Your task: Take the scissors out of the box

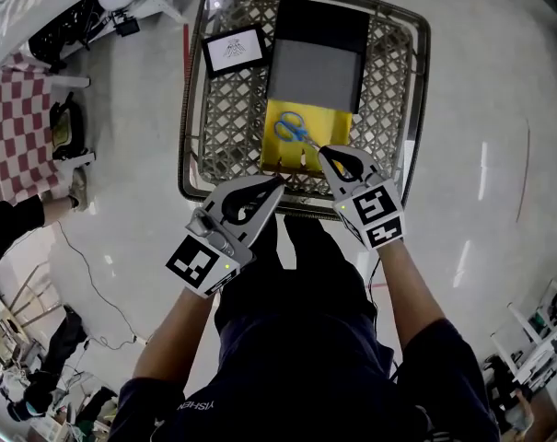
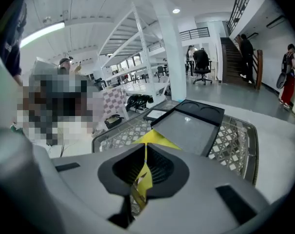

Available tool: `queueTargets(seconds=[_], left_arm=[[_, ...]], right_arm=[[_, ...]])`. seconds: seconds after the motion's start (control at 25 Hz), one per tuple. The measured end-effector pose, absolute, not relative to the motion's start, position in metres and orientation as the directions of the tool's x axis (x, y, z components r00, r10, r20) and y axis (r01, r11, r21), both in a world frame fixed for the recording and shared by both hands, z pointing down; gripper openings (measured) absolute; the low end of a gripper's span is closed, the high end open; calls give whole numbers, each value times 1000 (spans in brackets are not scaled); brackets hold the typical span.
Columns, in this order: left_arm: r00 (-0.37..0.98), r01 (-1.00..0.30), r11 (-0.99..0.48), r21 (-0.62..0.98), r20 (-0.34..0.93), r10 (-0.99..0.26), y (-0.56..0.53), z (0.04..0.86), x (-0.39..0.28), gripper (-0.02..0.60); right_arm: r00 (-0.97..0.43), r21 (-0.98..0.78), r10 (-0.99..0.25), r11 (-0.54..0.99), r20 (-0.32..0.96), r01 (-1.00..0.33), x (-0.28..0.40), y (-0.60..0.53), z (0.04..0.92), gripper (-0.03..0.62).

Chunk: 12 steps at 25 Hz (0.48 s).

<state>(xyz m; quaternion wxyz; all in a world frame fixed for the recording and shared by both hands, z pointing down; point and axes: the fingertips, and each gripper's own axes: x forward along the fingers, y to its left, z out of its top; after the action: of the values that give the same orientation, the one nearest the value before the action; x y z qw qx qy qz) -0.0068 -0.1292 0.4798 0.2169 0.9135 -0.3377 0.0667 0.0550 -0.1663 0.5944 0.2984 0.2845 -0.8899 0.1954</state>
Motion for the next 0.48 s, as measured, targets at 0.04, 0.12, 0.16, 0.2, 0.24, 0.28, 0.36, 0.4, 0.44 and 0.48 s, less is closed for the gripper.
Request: queueTargets(seconds=[0.04,0.12,0.16,0.2,0.24,0.28,0.36,0.4,0.44,0.48], left_arm=[[765,-643,-676,359,269,-584,-131,485,-8,26],[772,-634,-677,374,268,-576,-133,493,-10,26],[776,-629,-678,379,267,-571,-134,495,-10,26],[780,-624,-681,384,265,-566,-136,498,-11,26],[785,-619,-683,388,263,-561,-137,499,-12,26],[789,-614,-686,391,261,-557,-139,501,-14,26],[795,-605,-689,399,258,-549,-142,504,-17,26],[798,-602,-690,402,256,-546,-143,506,-19,26],[800,-598,-691,406,255,-543,-144,508,-20,26],[802,-595,-691,410,254,-540,-145,508,-22,26]], right_arm=[[-648,-174,-376,764,662,-621,53,-168,602,26],[-624,-162,-357,768,694,-620,49,-170,619,70],[-614,-155,-352,769,707,-620,48,-170,627,73],[-601,-149,-345,770,721,-621,46,-171,634,86],[-587,-143,-335,771,737,-620,45,-172,642,104],[-571,-137,-324,773,754,-619,44,-172,649,116],[-537,-119,-300,782,788,-611,42,-173,664,127],[-517,-107,-289,788,806,-606,41,-172,671,131],[-496,-95,-278,793,822,-602,40,-172,678,135],[-477,-84,-269,798,837,-597,40,-172,682,138]])
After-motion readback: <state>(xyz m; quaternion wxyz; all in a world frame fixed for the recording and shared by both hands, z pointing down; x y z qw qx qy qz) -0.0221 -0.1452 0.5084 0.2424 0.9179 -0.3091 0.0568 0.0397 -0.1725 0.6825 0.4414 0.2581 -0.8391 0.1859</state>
